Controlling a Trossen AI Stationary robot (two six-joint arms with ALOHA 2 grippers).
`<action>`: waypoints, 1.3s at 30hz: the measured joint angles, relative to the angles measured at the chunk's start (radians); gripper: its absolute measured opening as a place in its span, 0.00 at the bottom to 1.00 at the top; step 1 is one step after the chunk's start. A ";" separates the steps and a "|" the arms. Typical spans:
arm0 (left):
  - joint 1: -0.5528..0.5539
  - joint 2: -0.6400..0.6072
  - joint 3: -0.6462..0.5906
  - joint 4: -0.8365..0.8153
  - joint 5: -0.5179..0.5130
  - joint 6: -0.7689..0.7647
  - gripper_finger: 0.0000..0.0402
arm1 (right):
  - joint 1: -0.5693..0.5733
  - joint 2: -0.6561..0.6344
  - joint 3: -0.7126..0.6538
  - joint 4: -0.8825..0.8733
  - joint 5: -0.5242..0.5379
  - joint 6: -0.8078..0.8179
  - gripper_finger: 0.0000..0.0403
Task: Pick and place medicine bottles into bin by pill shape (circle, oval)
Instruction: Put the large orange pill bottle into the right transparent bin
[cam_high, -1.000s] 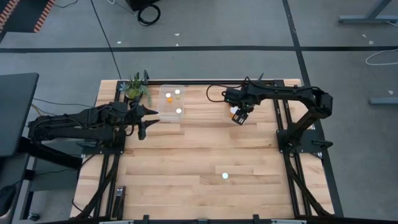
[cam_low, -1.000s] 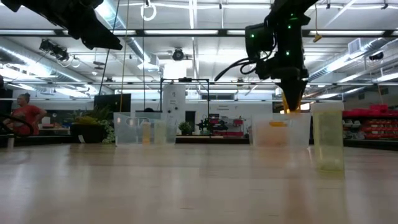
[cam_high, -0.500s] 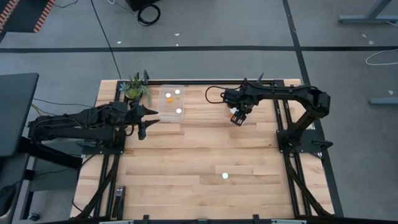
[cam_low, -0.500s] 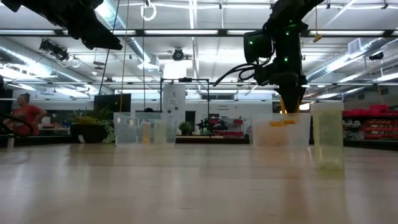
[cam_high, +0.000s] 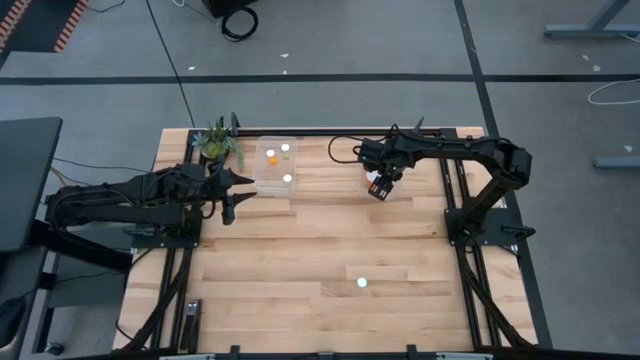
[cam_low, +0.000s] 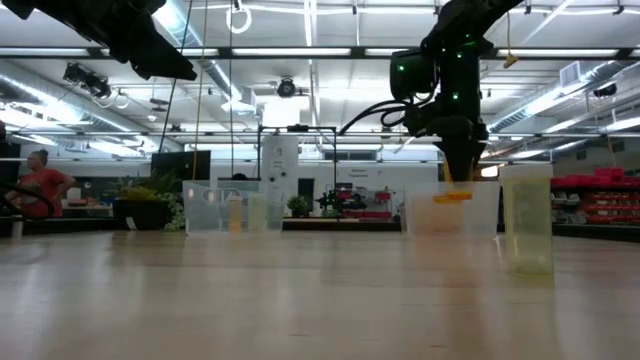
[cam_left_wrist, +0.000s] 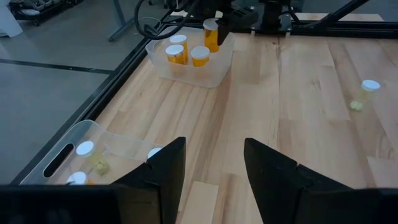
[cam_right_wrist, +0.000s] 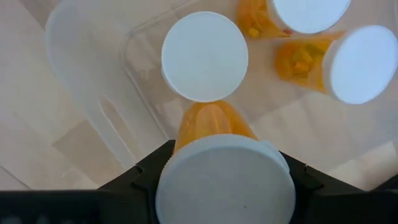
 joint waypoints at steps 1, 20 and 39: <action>0.000 0.000 0.000 0.000 0.000 0.000 0.43 | -0.001 0.000 0.000 0.006 -0.001 0.000 0.51; 0.000 0.000 0.000 0.000 0.000 0.000 0.43 | -0.049 -0.001 -0.083 0.102 -0.035 -0.020 0.51; 0.000 0.000 0.000 0.000 0.000 0.000 0.43 | -0.075 -0.001 -0.151 0.186 -0.071 -0.049 0.58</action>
